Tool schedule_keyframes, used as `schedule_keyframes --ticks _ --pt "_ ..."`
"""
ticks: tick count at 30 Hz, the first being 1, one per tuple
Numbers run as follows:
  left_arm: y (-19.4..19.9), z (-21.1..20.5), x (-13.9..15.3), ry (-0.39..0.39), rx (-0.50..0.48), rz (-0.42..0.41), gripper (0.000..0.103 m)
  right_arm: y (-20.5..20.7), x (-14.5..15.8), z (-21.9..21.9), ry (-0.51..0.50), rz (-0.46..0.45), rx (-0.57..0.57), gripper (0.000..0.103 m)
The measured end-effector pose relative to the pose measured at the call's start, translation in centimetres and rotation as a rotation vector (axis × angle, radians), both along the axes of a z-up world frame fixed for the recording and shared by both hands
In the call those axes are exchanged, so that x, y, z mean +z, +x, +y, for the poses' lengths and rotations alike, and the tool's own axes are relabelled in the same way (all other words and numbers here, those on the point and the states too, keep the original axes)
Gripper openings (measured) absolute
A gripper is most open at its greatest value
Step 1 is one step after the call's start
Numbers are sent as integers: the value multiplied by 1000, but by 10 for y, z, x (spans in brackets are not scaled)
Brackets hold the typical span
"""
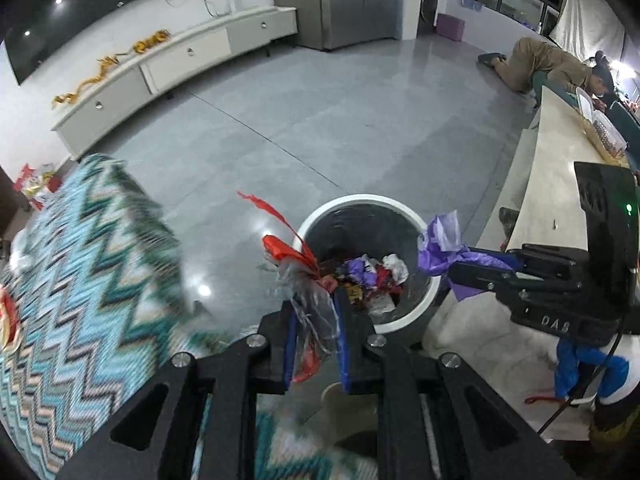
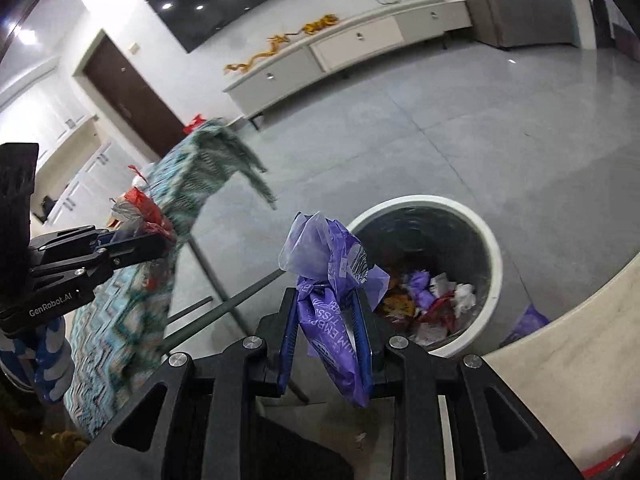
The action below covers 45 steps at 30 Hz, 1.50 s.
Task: Collect trash
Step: 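Open both tools to drop the wrapper and bag into the bin, then move both open tools back to the rug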
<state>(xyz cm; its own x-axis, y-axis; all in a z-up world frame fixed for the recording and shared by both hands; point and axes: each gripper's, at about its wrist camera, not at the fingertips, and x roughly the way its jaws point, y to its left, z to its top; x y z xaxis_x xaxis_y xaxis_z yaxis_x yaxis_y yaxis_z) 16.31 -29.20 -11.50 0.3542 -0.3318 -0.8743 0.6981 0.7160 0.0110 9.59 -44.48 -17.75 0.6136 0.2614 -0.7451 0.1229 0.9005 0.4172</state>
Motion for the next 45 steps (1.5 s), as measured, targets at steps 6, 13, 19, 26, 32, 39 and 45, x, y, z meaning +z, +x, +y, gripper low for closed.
schedule_keyframes --ticks 6,13,19,26,32,39,45 --pt "24 -44 -15 -20 -38 58 18 29 -7 -16 -38 52 -31 26" --pt "49 -72 -28 -89 -22 131 20 62 -17 -31 -100 112 -62 31" --pt "58 -68 -24 -140 5 145 39 68 -22 -42 -120 132 -111 51" --pt "49 -60 -5 -158 36 86 40 52 -3 -49 -125 84 -150 51" --pt "20 -30 27 -180 82 -67 40 23 34 -37 -168 -16 -165 54" --pt "-21 13 64 -205 126 -250 40 -10 70 -4 -247 -100 -163 62" --pt "-52 48 89 -199 153 -326 40 -31 97 27 -319 -161 -153 84"
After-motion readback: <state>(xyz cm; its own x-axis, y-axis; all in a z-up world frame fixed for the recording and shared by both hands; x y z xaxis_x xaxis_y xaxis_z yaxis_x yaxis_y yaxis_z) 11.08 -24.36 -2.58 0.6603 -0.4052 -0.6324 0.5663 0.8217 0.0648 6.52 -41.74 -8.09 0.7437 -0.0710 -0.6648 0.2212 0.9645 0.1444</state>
